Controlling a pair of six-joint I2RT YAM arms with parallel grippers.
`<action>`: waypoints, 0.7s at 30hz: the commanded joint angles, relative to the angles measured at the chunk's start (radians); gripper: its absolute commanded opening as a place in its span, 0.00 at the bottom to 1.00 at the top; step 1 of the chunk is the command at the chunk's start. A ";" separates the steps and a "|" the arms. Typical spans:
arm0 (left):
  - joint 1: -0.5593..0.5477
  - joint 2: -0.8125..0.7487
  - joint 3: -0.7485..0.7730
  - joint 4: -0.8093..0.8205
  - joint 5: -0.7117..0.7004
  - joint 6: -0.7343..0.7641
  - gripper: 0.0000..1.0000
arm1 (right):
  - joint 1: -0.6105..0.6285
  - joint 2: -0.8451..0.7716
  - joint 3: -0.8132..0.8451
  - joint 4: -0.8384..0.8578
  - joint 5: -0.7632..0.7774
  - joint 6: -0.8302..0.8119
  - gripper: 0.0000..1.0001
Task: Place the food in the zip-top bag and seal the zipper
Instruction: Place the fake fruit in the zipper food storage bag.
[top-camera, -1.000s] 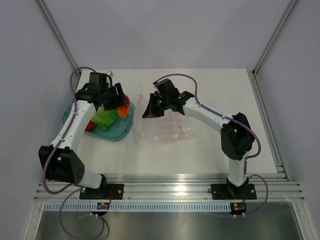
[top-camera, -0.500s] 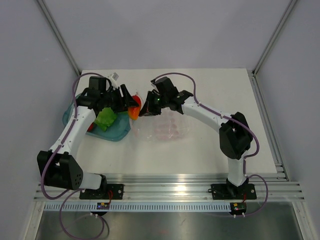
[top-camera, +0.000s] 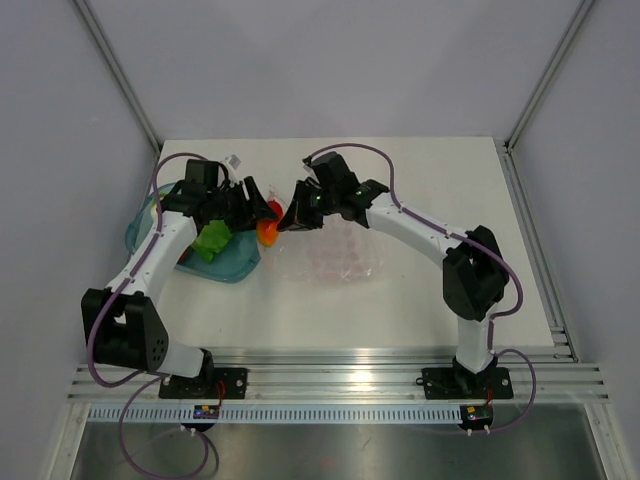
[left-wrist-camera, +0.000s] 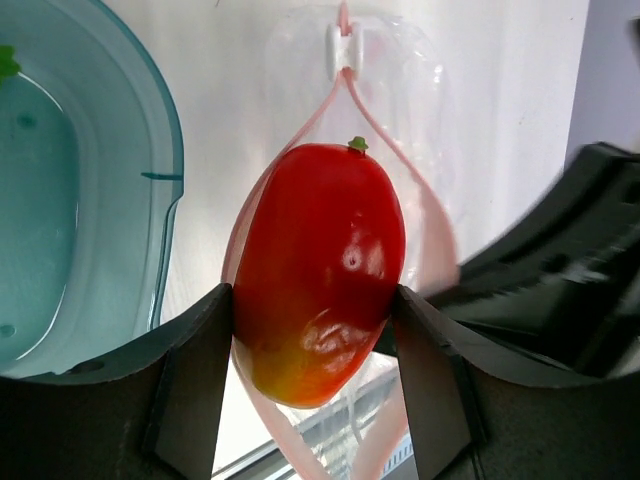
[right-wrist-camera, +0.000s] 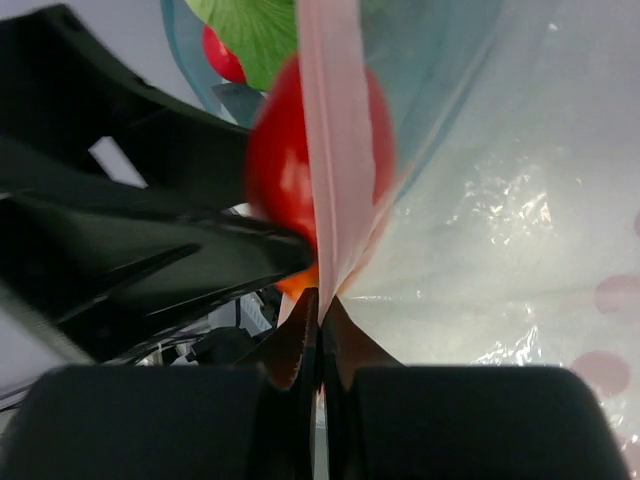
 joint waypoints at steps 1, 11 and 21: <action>-0.007 0.021 -0.019 0.013 0.002 0.004 0.00 | 0.007 -0.094 0.022 0.094 -0.024 0.011 0.05; -0.030 0.031 -0.018 0.043 0.025 -0.022 0.00 | 0.018 -0.095 0.025 0.094 -0.037 0.006 0.05; -0.106 -0.056 0.143 -0.137 0.120 0.106 0.66 | 0.012 -0.204 -0.087 0.042 0.082 -0.031 0.05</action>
